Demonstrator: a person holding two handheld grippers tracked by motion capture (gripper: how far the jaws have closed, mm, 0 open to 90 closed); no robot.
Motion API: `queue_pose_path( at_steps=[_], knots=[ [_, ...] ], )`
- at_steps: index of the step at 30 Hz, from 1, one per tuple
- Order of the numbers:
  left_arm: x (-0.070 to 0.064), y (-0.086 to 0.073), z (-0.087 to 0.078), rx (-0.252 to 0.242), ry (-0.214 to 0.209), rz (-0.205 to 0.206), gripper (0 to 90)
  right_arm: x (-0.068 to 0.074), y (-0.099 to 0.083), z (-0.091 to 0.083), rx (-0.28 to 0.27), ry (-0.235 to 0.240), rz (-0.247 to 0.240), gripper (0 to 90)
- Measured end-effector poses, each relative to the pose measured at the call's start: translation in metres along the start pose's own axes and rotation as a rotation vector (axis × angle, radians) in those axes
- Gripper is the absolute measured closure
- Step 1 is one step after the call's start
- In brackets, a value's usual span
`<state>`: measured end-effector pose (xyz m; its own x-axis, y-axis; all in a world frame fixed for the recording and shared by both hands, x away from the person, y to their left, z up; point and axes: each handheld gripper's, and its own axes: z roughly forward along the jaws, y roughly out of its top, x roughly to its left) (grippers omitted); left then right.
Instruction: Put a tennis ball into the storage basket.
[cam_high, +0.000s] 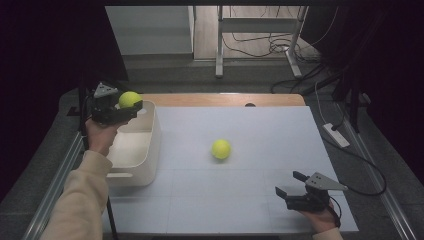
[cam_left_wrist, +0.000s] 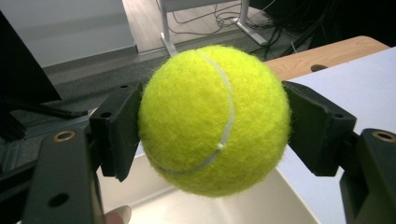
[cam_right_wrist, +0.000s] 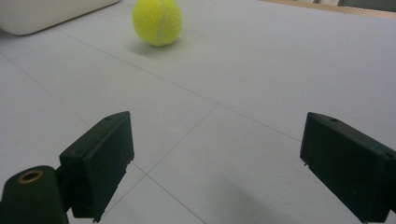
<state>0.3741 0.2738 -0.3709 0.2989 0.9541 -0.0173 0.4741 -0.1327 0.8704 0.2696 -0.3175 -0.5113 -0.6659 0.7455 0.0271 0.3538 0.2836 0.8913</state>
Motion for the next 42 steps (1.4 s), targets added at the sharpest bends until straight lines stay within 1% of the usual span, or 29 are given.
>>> queue_pose_path(
  at_steps=[4, 8, 14, 24, 30, 36, 39, 40, 41, 42],
  knots=[
    [0.004, 0.000, 0.001, 0.001, 0.015, -0.007, 26.4, 0.000, 0.000, 0.000, 0.000, 0.000, -0.001, 9.6],
    [0.009, -0.001, 0.005, 0.022, 0.032, -0.010, 26.3, 0.000, 0.000, 0.000, 0.001, 0.000, -0.002, 9.6],
    [0.016, -0.003, 0.009, 0.035, 0.053, -0.027, 26.3, 0.000, 0.000, 0.000, 0.003, -0.002, -0.001, 9.6],
    [0.023, -0.007, 0.015, 0.071, 0.070, -0.035, 26.3, 0.000, -0.001, 0.000, 0.004, -0.002, -0.002, 9.6],
    [0.027, -0.010, 0.019, 0.107, 0.083, -0.036, 26.3, 0.000, -0.001, 0.000, 0.005, -0.003, -0.002, 9.6],
    [0.029, -0.013, 0.022, 0.125, 0.092, -0.035, 26.3, 0.000, -0.001, 0.001, 0.007, -0.003, -0.002, 9.7],
    [0.030, -0.014, 0.026, 0.152, 0.095, -0.027, 26.2, 0.000, -0.001, 0.001, 0.008, -0.004, -0.003, 9.7],
    [0.031, -0.015, 0.028, 0.173, 0.084, -0.033, 26.2, 0.000, -0.001, 0.001, 0.008, -0.004, -0.003, 9.7],
    [0.031, -0.015, 0.028, 0.173, 0.084, -0.033, 26.2, 0.000, -0.001, 0.001, 0.008, -0.004, -0.003, 9.7],
    [0.031, -0.016, 0.031, 0.203, 0.082, -0.033, 26.2, 0.000, -0.001, 0.001, 0.008, -0.004, -0.003, 9.7]
  ],
)
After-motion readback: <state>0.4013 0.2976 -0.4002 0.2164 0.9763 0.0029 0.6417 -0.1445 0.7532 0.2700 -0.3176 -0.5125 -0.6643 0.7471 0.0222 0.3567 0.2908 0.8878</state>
